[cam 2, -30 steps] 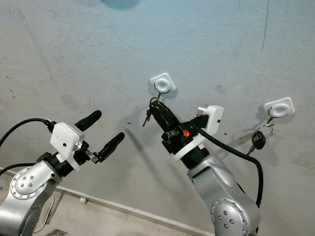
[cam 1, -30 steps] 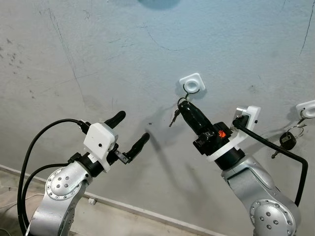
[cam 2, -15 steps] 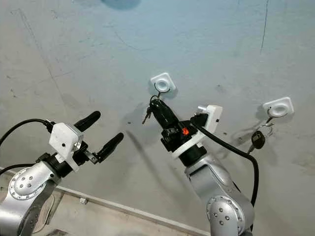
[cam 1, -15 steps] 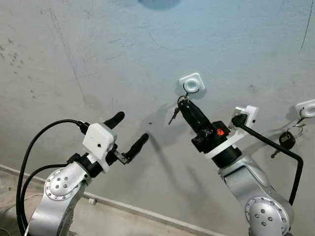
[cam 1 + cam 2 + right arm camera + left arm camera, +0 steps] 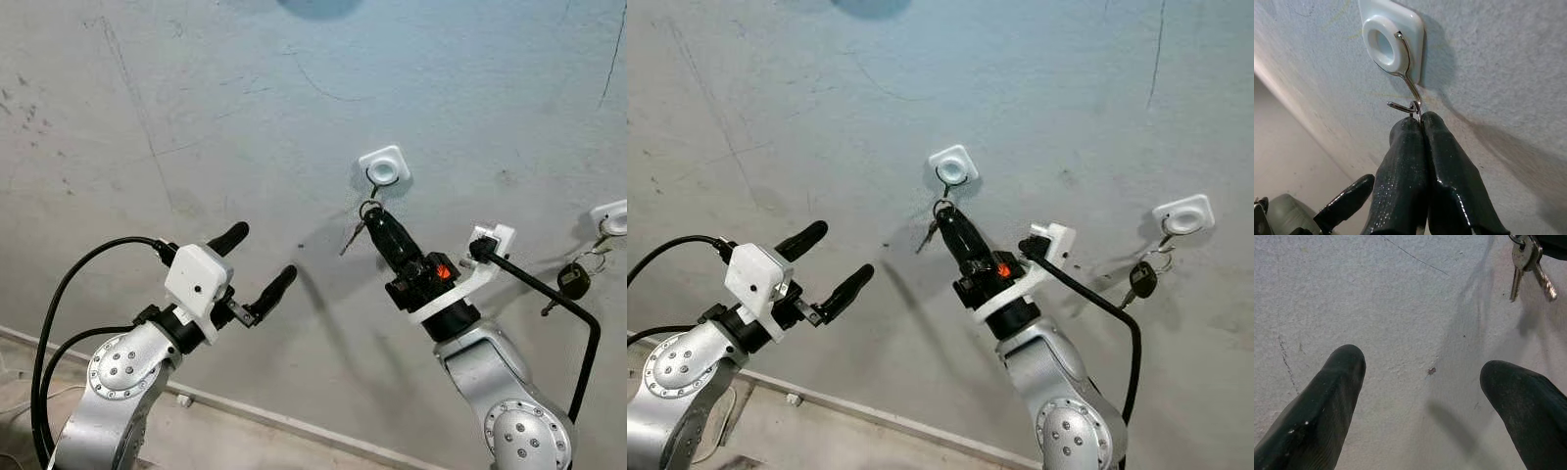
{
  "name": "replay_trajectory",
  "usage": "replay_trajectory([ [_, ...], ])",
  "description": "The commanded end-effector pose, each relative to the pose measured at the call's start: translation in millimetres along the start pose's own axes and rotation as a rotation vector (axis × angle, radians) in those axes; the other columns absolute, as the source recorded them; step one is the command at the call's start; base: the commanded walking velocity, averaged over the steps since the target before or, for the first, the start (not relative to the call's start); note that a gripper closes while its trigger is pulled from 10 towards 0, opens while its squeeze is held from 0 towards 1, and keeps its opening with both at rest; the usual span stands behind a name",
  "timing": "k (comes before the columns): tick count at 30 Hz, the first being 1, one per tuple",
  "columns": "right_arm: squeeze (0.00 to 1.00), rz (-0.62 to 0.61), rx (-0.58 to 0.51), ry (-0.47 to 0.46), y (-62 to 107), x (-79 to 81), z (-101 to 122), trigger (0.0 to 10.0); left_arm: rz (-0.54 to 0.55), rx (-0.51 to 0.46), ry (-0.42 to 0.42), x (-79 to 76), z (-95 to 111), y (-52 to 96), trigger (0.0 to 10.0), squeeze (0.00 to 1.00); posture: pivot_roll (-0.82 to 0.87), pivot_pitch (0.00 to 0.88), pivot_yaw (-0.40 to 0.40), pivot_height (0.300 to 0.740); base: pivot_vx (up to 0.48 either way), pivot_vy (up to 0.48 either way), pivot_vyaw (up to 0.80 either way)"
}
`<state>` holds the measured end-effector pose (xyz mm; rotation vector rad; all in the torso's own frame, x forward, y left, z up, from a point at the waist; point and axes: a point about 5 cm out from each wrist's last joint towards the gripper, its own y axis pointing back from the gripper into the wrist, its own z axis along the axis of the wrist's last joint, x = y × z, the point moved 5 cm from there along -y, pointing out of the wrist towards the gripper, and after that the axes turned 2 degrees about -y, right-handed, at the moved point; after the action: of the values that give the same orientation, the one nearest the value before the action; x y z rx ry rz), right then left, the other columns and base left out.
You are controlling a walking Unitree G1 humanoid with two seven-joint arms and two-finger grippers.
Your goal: Hang keys on a hook
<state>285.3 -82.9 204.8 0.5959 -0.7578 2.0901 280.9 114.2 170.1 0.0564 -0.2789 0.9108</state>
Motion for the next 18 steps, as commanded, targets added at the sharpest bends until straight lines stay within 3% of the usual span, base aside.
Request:
replay_trajectory([
  [1,0.0,-0.05,0.01,-0.013,4.5,-10.5,-4,10.0,0.002,-0.007,-0.009,1.0,4,1.4,10.0,0.0,0.19,0.0,-0.006,0.74,0.0,0.0,0.0],
  [12,0.0,-0.07,0.043,-0.007,6.0,-12.8,-15,10.0,0.0,-0.006,-0.008,1.0,4,0.9,10.0,0.0,0.19,0.0,-0.005,0.74,0.0,0.0,0.0],
  [15,0.0,-0.087,0.048,0.065,4.7,-13.5,-15,10.0,-0.002,-0.006,-0.008,0.7,4,0.6,10.0,0.0,0.19,0.0,-0.005,0.74,0.0,0.0,0.0],
  [16,0.57,-0.086,0.062,0.089,4.1,-12.6,-16,10.0,-0.002,-0.006,-0.008,0.8,4,0.5,10.0,0.0,0.19,0.0,-0.004,0.74,0.0,0.0,0.0],
  [17,0.57,-0.086,0.062,0.089,4.1,-12.6,-16,10.0,-0.002,-0.006,-0.008,0.8,4,0.5,10.0,0.0,0.19,0.0,-0.004,0.74,0.0,0.0,0.0],
  [18,1.0,-0.077,0.08,0.108,3.6,-10.9,-18,10.0,-0.003,-0.007,-0.009,0.7,4,0.3,10.0,0.0,0.19,0.0,-0.004,0.74,0.0,0.0,0.0],
])
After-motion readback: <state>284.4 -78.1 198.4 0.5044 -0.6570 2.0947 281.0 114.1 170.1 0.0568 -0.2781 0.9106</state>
